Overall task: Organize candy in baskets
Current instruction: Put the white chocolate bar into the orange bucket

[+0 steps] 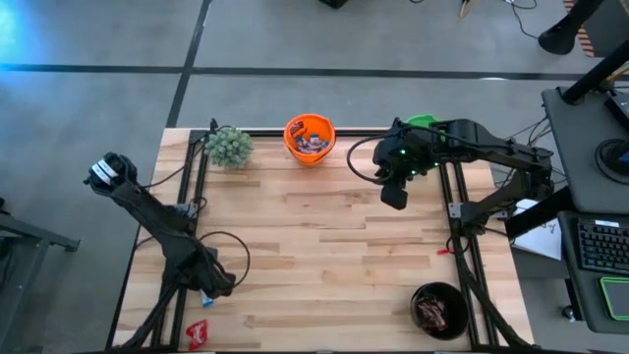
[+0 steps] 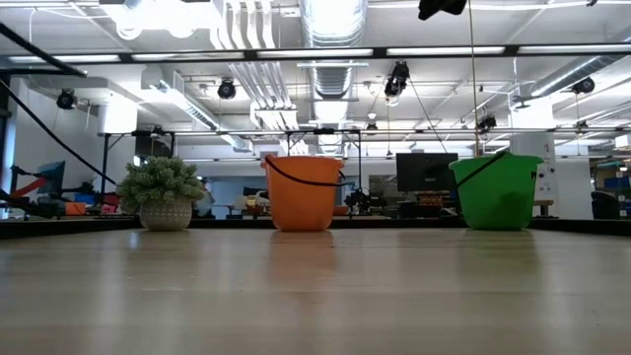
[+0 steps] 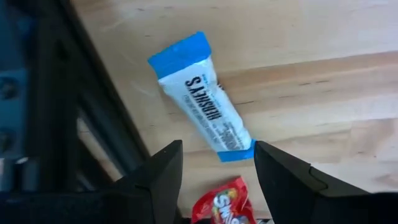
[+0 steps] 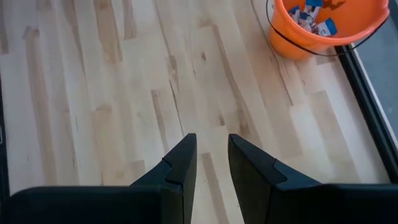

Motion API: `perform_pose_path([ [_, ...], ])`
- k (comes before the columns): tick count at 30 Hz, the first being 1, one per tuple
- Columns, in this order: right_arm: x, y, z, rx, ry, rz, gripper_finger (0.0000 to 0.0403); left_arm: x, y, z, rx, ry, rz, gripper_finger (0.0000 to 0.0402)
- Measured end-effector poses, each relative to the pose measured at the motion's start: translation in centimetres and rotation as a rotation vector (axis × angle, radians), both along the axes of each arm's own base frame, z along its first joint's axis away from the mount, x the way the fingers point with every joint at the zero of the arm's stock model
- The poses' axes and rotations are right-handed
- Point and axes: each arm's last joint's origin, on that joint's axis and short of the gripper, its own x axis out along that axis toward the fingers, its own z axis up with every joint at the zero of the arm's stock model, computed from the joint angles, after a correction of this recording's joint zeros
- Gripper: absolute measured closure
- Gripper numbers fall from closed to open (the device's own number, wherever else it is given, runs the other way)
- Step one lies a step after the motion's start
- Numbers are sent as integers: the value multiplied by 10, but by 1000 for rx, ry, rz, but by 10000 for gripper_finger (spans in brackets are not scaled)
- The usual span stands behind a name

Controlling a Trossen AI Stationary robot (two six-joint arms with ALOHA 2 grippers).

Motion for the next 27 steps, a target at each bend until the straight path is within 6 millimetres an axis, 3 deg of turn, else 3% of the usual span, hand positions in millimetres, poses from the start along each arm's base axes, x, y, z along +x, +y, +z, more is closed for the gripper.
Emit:
perform_pose_path([
  [21, 0, 5, 0, 74, -7, 28, 321, -8, 9, -29, 20, -32, 36, 221],
  [27, 0, 5, 0, 74, -7, 28, 321, -10, 11, -35, 10, -43, 30, 251],
])
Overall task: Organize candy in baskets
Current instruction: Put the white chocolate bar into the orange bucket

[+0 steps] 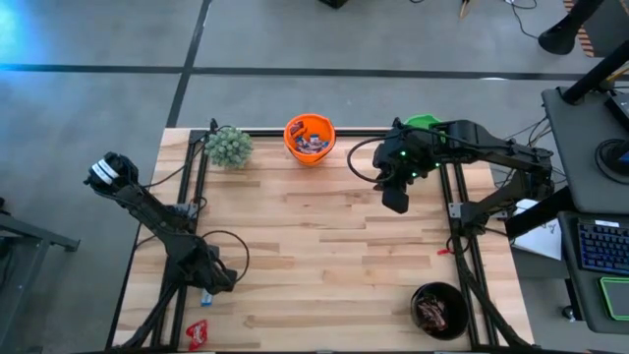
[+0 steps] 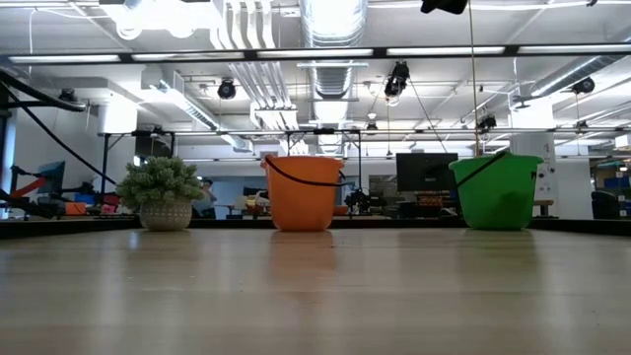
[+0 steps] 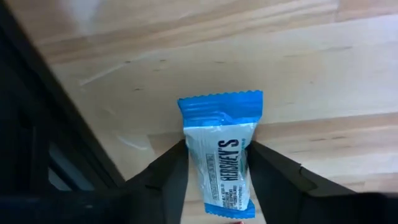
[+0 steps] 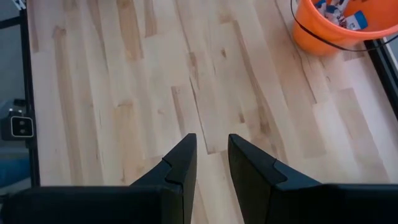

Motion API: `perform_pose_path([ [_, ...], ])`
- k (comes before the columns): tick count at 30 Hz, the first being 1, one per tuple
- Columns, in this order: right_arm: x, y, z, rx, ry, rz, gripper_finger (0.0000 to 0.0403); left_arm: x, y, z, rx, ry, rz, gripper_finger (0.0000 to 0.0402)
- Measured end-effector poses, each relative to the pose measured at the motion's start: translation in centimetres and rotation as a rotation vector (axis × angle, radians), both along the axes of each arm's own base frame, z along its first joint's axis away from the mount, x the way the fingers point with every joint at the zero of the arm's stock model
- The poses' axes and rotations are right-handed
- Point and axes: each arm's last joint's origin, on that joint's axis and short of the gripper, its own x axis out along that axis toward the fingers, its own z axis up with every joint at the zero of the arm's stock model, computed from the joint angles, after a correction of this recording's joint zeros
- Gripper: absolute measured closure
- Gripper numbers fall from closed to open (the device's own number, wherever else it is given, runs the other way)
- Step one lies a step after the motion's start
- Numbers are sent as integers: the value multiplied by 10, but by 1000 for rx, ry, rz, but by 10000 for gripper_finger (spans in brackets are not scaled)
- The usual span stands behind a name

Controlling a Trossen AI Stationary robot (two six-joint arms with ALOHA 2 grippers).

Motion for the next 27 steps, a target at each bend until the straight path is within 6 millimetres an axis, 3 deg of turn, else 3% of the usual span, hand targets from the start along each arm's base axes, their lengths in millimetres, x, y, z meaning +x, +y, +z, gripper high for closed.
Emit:
perform_pose_path([
  [10, 1, 0, 0, -3, -8, 2, 321, 3, -4, 2, -52, -94, -126, 387],
  [21, 1, 0, 1, -13, -13, 16, 321, 21, -21, 30, -111, -301, -307, 397],
  [27, 1, 0, 1, -2, -17, 16, 321, 36, -31, 56, -23, -510, -373, 399],
])
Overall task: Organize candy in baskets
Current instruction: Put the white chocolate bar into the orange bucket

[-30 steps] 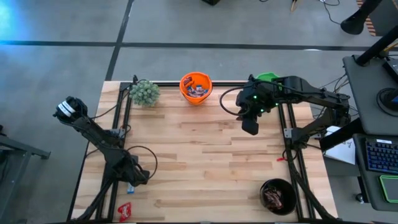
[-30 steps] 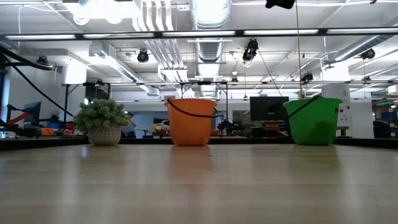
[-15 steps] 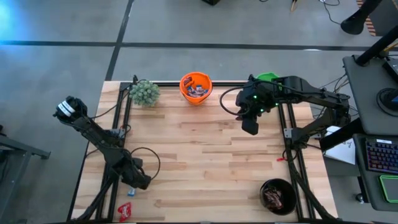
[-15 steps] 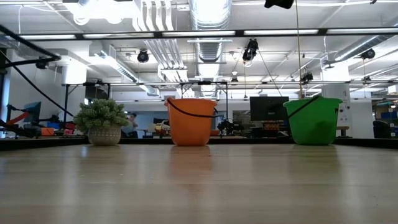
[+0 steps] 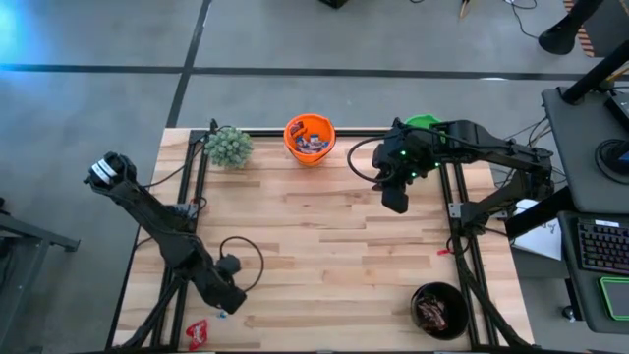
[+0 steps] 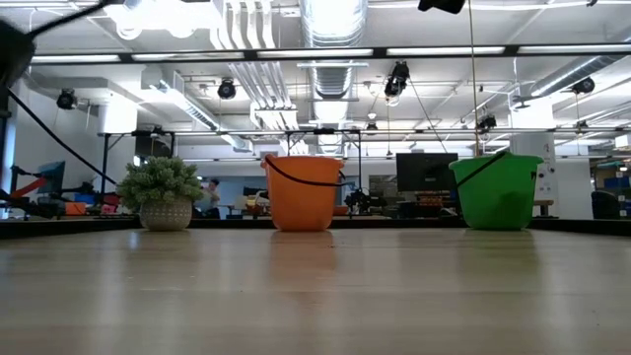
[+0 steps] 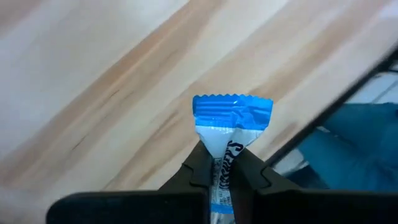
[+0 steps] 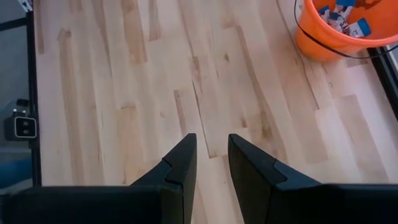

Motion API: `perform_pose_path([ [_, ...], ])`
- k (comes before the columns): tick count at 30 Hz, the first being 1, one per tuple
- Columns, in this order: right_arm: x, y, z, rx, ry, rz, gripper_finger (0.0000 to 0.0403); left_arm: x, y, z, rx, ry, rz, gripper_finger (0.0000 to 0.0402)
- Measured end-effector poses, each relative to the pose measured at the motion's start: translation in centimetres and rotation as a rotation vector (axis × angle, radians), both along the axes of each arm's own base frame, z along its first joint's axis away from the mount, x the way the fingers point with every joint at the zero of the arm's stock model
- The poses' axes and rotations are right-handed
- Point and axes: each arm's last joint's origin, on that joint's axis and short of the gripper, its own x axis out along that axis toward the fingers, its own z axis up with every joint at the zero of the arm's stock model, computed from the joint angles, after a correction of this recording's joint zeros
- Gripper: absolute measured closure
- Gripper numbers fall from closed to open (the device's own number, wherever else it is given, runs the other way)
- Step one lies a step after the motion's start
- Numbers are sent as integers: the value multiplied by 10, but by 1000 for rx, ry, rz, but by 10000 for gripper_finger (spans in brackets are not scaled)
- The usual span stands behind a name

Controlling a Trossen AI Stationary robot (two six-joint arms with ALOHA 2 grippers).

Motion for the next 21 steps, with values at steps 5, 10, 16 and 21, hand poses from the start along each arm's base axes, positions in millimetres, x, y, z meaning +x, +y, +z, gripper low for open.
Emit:
perform_pose_path([
  [5, 0, 1, 0, 25, -2, 12, 321, 10, -4, 21, 102, -165, -22, 400],
  [10, 0, 1, 0, 60, -1, 5, 321, 16, -2, 45, 289, -315, -35, 400],
  [16, 2, 2, -3, 75, 17, -13, 321, 20, 7, 76, 507, -429, -57, 400],
  [21, 12, 1, -10, 120, 52, -79, 321, 25, 15, 100, 636, -499, -97, 400],
])
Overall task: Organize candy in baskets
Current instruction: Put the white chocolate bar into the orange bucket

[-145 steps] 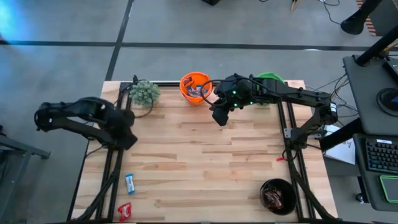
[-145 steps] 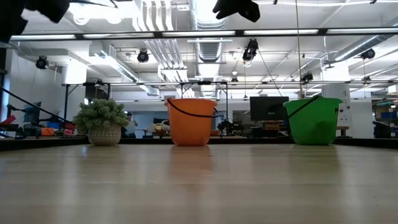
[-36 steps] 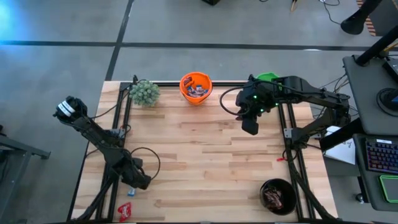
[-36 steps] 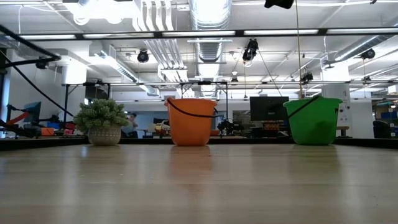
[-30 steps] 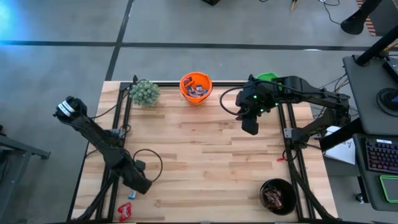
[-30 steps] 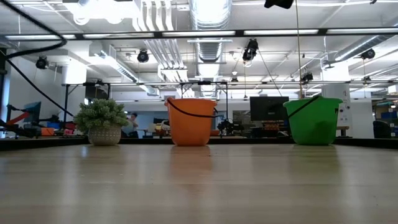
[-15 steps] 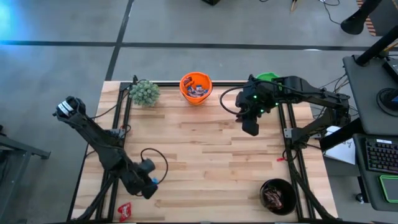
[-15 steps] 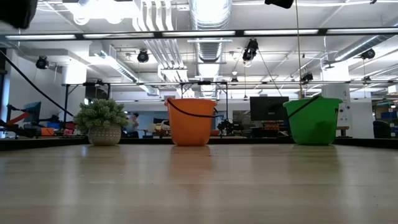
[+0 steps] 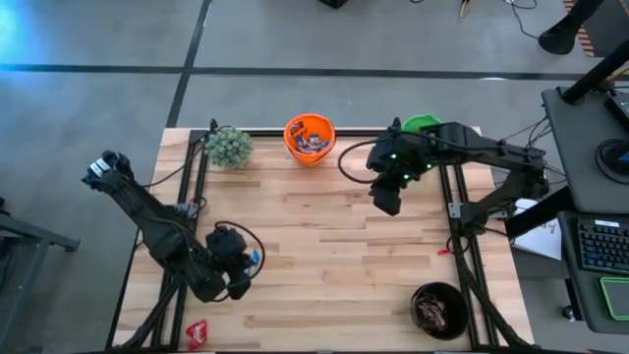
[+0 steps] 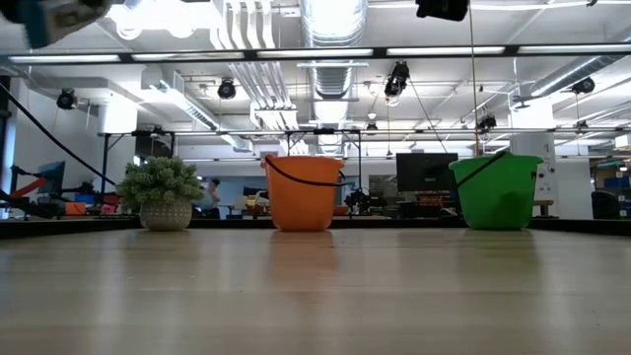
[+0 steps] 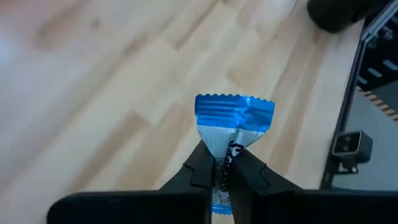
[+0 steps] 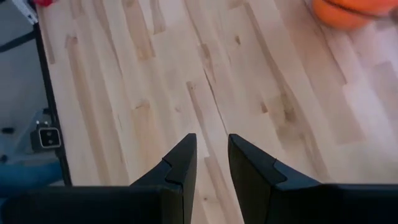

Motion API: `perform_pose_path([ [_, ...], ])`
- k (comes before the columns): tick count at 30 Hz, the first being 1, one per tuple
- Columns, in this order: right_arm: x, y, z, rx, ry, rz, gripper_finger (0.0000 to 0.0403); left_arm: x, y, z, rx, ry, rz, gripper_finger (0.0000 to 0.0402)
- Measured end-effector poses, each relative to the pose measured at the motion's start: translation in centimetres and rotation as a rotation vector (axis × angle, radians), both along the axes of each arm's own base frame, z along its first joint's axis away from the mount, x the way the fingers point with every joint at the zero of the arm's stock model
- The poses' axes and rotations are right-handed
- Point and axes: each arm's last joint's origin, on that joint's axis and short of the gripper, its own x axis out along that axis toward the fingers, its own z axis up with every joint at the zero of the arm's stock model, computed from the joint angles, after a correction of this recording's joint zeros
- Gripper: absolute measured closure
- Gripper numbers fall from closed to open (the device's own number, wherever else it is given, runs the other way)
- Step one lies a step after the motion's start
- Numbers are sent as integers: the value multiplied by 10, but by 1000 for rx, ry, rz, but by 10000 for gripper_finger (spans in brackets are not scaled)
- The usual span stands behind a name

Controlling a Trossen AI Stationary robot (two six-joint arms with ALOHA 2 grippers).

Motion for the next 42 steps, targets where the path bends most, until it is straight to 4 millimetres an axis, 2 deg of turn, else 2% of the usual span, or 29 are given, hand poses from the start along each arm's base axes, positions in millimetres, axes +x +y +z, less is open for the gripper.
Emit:
perform_pose_path([
  [7, 21, 4, -12, 14, 12, -1, 321, 6, 17, 32, 192, -67, -45, 400],
  [13, 44, 23, -5, -2, -182, 78, 321, 13, 36, 70, 320, -138, -90, 400],
  [21, 59, 45, 15, 31, -442, 105, 320, 18, 52, 109, 449, -189, -182, 400],
  [26, 64, 49, 23, 38, -544, 116, 300, 21, 54, 126, 508, -242, -245, 400],
  [32, 74, 50, 19, 39, -564, 111, 257, 26, 61, 143, 587, -300, -268, 400],
  [42, 99, 51, 15, 20, -679, 127, 212, 44, 84, 155, 662, -373, -293, 400],
])
